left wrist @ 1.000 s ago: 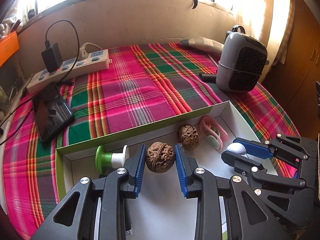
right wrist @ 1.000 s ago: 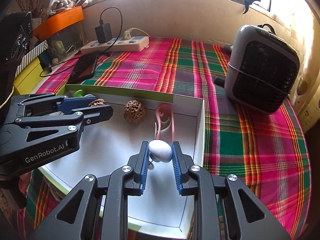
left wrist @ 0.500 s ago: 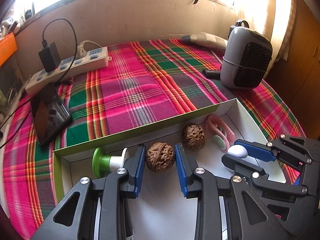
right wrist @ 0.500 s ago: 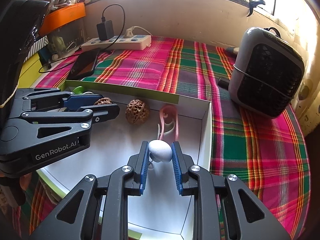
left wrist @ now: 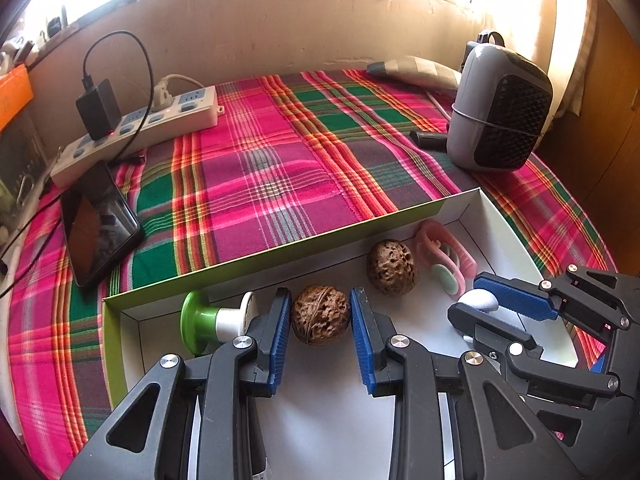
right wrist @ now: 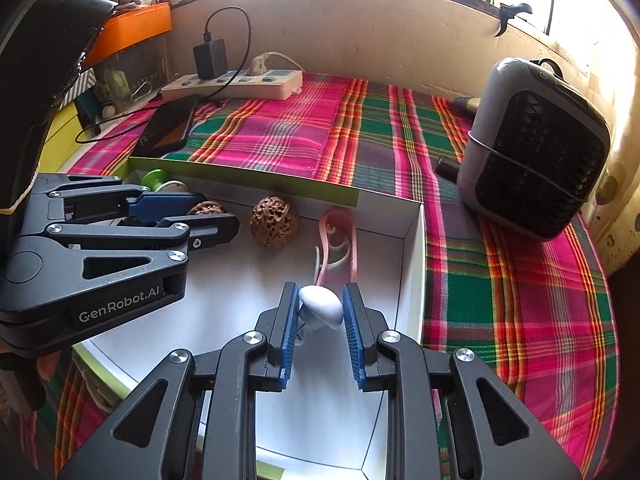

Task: Organize objects
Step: 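Lift and carry the walnut and white knob over the white box with both tools, then open the right tool to drop the knob while the left tool releases the walnut into the box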

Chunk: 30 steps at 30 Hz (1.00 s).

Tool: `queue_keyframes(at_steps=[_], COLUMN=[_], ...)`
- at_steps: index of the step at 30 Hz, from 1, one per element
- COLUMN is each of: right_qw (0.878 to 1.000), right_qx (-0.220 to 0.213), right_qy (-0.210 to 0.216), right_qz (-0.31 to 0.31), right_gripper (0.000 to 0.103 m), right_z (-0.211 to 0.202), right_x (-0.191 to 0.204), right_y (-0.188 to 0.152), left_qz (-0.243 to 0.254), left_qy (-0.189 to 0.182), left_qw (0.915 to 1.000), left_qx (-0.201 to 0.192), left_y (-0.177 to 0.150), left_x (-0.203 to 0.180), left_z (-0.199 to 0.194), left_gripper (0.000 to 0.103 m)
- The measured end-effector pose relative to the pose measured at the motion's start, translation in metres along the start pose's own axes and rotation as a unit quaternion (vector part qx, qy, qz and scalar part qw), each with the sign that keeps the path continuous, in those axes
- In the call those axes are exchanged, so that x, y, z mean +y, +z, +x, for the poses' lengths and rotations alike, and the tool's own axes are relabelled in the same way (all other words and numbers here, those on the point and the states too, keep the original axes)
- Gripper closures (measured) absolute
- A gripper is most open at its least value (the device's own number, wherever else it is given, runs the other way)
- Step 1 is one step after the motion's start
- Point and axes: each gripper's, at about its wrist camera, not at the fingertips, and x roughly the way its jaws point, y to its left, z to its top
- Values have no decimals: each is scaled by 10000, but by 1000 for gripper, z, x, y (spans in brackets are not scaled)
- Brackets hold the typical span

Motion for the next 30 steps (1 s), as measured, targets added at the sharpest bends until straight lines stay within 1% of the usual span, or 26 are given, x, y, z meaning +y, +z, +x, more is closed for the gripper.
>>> queue_keyframes(at_steps=[14,22,25,27,30], right_qw=[10000,10000,9999,9999,9998], right_qx=[-3,-29,-64,-117,-119], right_qy=[-49,-66,29,-16,-46], right_qz=[-20,68,113,108,142], right_gripper=[79,78,70,61,60], right_z=[0,0,-2,-5,-6], right_x=[1,1,2,3,3], right_y=[1,-1,-1,0,0], left_qz=[-10,-62,-94,-123,-133], left_qy=[18,36,26,16,24], left_qw=[10000,10000,9999,9999,9999], left_qx=[32,-23,-32,-41,-66], left_y=[-1,-3,-3,-4,-4], left_x=[0,2,3,4,5], left_z=[1,-2,-4,-5,-8], left_gripper=[75,75,75,75,75])
